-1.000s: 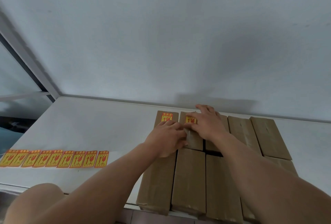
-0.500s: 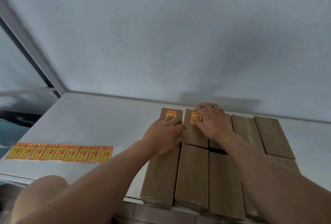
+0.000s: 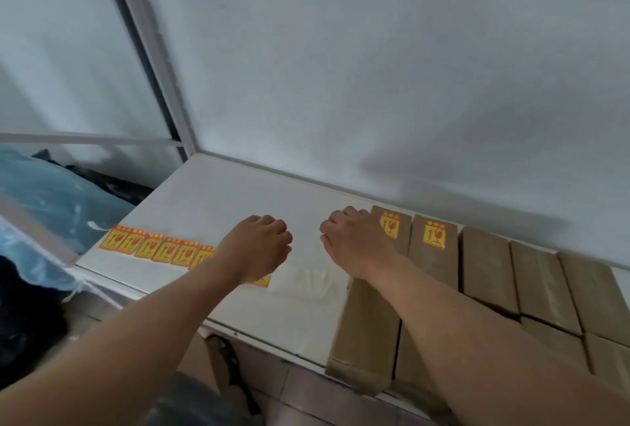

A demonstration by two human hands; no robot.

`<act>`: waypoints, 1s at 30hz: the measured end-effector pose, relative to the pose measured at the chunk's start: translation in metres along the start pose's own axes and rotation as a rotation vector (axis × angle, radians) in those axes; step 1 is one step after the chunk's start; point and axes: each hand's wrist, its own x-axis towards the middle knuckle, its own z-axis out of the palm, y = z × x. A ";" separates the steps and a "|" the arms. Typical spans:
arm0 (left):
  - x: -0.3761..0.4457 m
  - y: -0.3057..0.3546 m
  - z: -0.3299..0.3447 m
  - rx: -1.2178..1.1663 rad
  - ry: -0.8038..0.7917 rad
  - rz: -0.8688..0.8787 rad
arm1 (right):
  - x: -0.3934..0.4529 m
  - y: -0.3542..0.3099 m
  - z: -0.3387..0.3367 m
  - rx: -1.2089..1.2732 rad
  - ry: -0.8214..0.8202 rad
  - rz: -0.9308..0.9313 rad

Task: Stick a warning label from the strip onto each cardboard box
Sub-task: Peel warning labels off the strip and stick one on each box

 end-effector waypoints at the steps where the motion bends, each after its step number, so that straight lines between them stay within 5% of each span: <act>1: -0.008 -0.007 0.002 0.004 -0.019 -0.019 | 0.007 -0.009 0.002 0.013 -0.002 -0.017; 8: -0.050 -0.036 0.024 -0.058 -0.147 -0.154 | 0.042 -0.070 0.033 0.054 -0.097 -0.011; 16: -0.060 -0.041 0.057 -0.235 -0.306 -0.259 | 0.056 -0.105 0.088 0.349 -0.331 0.395; 30: -0.055 -0.041 0.076 -0.356 -0.284 -0.312 | 0.059 -0.113 0.108 0.318 -0.215 0.486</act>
